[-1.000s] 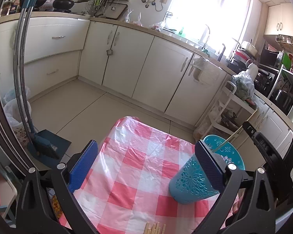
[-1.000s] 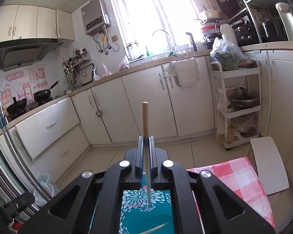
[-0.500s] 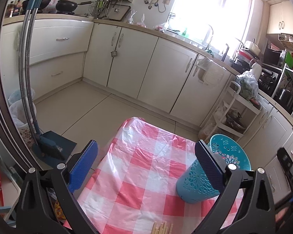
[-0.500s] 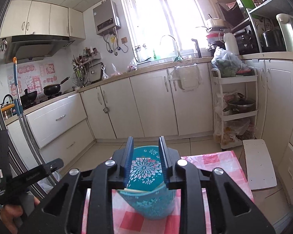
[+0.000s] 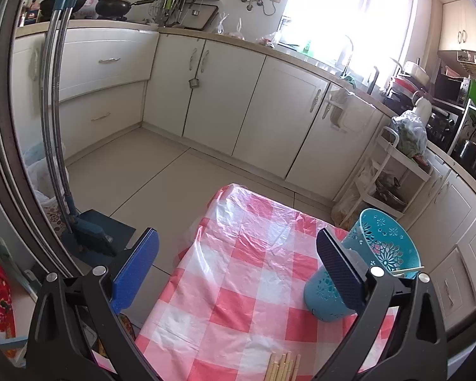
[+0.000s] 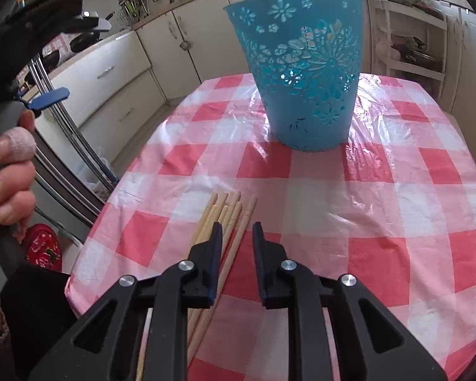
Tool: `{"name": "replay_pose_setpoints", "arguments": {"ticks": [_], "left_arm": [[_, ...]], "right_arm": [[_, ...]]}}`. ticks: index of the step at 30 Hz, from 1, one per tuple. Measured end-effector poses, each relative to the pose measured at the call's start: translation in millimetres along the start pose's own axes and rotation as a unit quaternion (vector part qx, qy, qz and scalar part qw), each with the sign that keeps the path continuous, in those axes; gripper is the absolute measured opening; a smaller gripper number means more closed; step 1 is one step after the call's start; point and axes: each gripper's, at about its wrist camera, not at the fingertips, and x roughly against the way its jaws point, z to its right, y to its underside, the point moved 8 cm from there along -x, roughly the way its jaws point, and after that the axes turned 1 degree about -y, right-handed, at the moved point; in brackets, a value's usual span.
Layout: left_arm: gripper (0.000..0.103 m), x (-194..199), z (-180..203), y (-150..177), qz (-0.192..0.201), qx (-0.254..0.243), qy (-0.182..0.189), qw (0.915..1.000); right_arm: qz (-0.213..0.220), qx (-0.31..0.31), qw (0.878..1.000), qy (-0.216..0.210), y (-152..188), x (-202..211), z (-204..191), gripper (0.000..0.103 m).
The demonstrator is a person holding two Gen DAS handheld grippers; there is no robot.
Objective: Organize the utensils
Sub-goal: 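Lower the left gripper onto another chopstick and close it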
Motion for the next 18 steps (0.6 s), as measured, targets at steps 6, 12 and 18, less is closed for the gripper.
{"name": "replay_pose_setpoints", "arguments": {"ticks": [6,12,18], "left_arm": [[0.096,-4.5,-12.1,2.5,-0.018,0.007,-0.002,0.9998],[0.096,-15.1,-4.1,15.3,-0.051,-0.021,0.010,0.9984],[0.095,-36.7,21.5,92.7,-0.194,-0.146,0.049,0.9688]], "right_arm": [[-0.019,0.020,0.999,0.036,12.0,-17.5,0.6,0.018],[-0.021,0.056,0.997,0.049,15.4,-17.7,0.9,0.012],[-0.034,0.073,0.996,0.047,16.7,-6.1,23.3,0.008]]}}
